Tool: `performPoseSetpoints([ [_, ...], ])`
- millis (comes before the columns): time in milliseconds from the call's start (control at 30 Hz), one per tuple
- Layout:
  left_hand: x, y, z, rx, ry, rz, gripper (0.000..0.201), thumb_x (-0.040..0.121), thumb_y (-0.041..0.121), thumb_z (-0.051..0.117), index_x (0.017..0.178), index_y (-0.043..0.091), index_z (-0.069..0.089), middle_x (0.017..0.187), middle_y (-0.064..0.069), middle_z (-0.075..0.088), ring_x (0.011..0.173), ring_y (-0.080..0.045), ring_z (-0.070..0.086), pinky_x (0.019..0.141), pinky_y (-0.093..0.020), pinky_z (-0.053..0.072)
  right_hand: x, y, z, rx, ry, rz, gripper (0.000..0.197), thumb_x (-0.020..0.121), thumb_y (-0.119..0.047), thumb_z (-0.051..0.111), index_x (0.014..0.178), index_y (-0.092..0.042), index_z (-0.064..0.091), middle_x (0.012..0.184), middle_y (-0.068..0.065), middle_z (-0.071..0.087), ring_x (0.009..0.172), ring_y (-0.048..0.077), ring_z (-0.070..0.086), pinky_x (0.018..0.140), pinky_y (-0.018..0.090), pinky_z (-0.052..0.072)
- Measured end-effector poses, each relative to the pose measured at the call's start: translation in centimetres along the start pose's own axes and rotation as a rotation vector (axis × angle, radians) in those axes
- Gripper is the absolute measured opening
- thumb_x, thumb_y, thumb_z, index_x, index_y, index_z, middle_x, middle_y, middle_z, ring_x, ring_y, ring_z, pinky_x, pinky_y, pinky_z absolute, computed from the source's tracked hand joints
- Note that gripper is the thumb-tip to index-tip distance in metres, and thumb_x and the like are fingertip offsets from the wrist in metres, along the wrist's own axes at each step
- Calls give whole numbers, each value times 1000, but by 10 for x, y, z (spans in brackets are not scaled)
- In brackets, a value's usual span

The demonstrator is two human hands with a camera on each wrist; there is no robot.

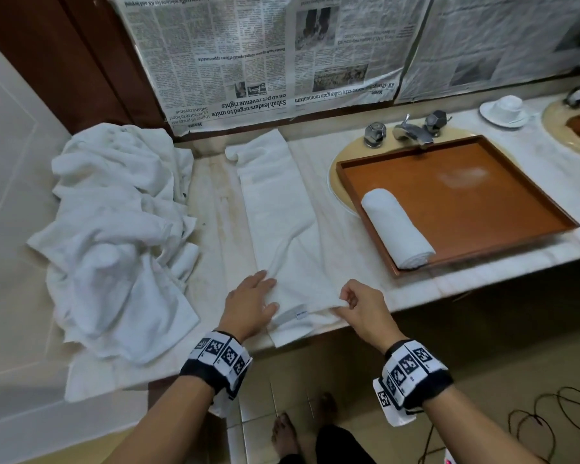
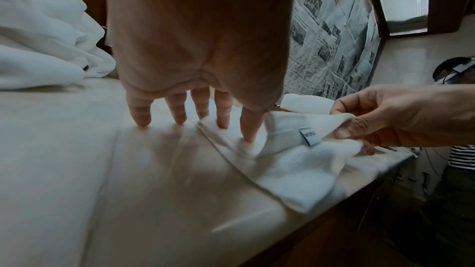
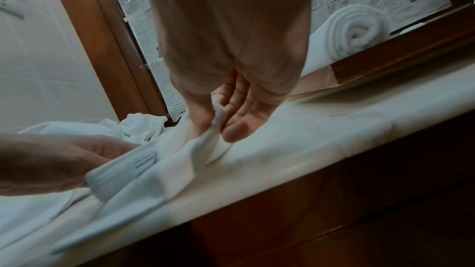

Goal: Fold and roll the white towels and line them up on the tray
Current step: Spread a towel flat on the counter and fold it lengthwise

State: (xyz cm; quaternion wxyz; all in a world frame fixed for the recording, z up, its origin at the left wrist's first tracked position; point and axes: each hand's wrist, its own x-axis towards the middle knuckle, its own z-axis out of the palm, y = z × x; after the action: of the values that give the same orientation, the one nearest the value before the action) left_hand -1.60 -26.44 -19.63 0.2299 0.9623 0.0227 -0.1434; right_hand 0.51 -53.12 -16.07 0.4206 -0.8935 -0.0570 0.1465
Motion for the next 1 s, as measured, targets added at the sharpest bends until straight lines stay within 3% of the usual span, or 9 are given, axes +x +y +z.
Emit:
performPoseSetpoints([
  [67,-5,1,2,31,-5,0,63,93,44,56,151,27,39,164,3,22,149,-20,24,119,-44,27,-8,4,1,6,28,13,24,82,-16,79,78,-14,55,73,4,59,63,10,48,62,25,47],
  [133,-8,3,1,50,-10,-11,69,87,53,44,151,27,39,164,2,24,148,-21,25,118,-46,28,-18,6,1,60,25,38,28,80,-19,82,78,-13,54,75,9,60,63,12,49,64,31,49],
  [233,-10,6,1,54,6,-13,84,76,65,27,150,27,42,163,1,27,147,-23,27,117,-48,31,-30,4,-4,152,-41,48,29,77,-25,84,82,-13,58,82,11,64,67,10,52,63,19,47],
  [367,-11,2,5,28,11,-31,74,79,54,40,149,30,44,162,4,29,148,-24,28,116,-50,31,-38,7,-12,188,-93,20,26,80,-27,82,83,-15,59,85,8,64,69,7,53,66,15,46],
  [500,-14,8,4,-12,-1,-43,74,75,46,38,148,31,45,162,6,29,149,-25,24,117,-52,28,-40,17,-8,132,-77,-44,31,82,-22,80,76,-12,51,69,-2,48,61,3,40,63,19,42],
  [667,-18,11,6,-21,-27,-46,73,85,62,49,151,32,40,165,8,21,152,-23,16,119,-55,21,-38,31,-2,87,-44,-66,41,81,-17,79,68,-12,41,65,-3,40,60,7,35,64,30,40],
  [733,-20,11,8,-15,-44,-39,81,82,66,54,153,33,35,166,9,16,153,-22,12,120,-57,17,-40,31,-6,91,-95,-40,33,80,-23,80,73,-14,49,71,-2,50,63,13,44,65,27,45],
  [800,-22,11,11,-3,-45,-30,84,81,66,58,154,34,30,166,9,12,153,-21,10,120,-57,14,-42,27,-12,78,-159,-10,23,79,-20,77,83,-20,55,83,2,57,76,19,54,70,24,49],
  [1000,-25,12,16,-33,-47,-44,91,72,65,57,153,36,29,166,12,10,153,-21,7,121,-58,11,-18,16,-17,-1,-145,-13,15,87,-9,63,92,-22,58,95,-4,57,89,15,57,77,20,49],
])
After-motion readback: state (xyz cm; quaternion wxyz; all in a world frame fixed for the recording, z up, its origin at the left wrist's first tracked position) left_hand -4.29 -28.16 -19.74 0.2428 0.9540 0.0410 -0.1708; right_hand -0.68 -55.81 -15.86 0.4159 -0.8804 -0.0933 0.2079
